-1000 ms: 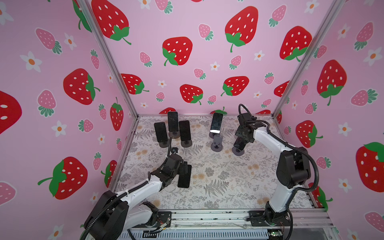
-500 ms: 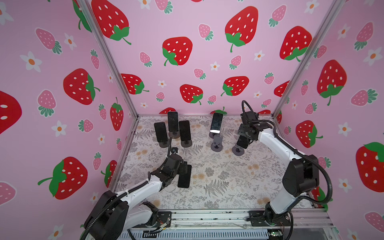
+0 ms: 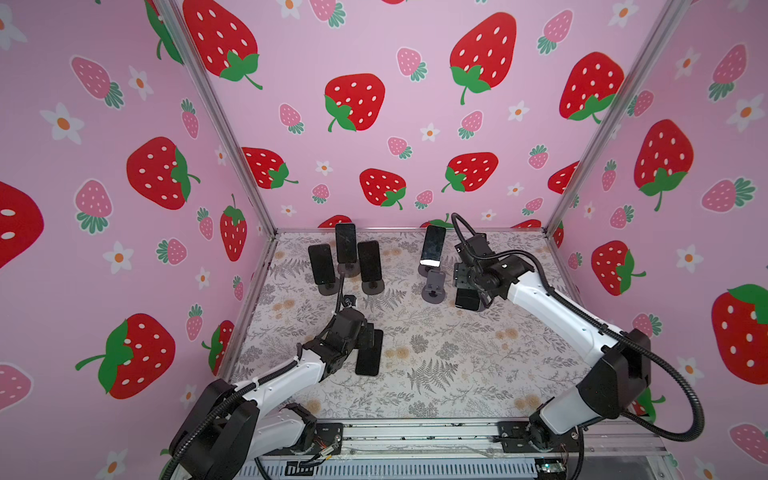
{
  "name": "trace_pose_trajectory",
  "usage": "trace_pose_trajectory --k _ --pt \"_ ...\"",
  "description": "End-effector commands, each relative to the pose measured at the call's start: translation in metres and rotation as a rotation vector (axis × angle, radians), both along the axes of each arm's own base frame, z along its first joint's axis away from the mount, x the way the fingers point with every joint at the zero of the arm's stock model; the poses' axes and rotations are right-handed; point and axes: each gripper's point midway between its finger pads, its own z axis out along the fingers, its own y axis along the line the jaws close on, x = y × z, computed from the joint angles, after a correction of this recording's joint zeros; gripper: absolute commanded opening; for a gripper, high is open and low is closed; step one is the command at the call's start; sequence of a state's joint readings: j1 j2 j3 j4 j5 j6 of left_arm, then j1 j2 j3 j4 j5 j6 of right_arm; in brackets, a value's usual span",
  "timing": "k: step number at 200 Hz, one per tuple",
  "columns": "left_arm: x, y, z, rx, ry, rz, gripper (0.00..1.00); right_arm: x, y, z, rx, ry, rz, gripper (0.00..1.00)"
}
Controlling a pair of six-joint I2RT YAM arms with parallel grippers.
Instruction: Remove the phone from the phone stand
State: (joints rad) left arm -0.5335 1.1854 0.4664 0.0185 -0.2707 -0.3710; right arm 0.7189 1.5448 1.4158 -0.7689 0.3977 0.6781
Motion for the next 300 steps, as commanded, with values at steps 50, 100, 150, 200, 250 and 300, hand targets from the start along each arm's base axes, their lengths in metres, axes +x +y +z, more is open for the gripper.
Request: trace_pose_trajectory --k 50,100,150,200,250,300 --pt "0.004 0.010 0.004 0.020 -0.020 0.049 0.88 -0.094 0.051 -0.056 0.107 0.215 0.133 0.70" --pt "0.003 0.013 0.005 0.026 -0.025 0.056 0.89 -0.143 0.100 -0.092 0.171 0.337 0.228 0.70" --pt "0.002 0.018 0.006 0.025 -0.035 0.074 0.89 -0.172 0.145 -0.122 0.199 0.418 0.279 0.70" --pt "0.002 0.024 0.004 0.036 -0.027 0.101 0.89 -0.169 0.178 -0.132 0.293 0.438 0.254 0.70" --pt "0.001 0.027 0.005 0.037 -0.036 0.108 0.89 -0.156 0.177 -0.154 0.225 0.436 0.215 0.70" --pt "0.001 0.025 0.006 0.024 -0.041 0.102 0.89 -0.153 0.169 -0.176 0.159 0.442 0.181 0.70"
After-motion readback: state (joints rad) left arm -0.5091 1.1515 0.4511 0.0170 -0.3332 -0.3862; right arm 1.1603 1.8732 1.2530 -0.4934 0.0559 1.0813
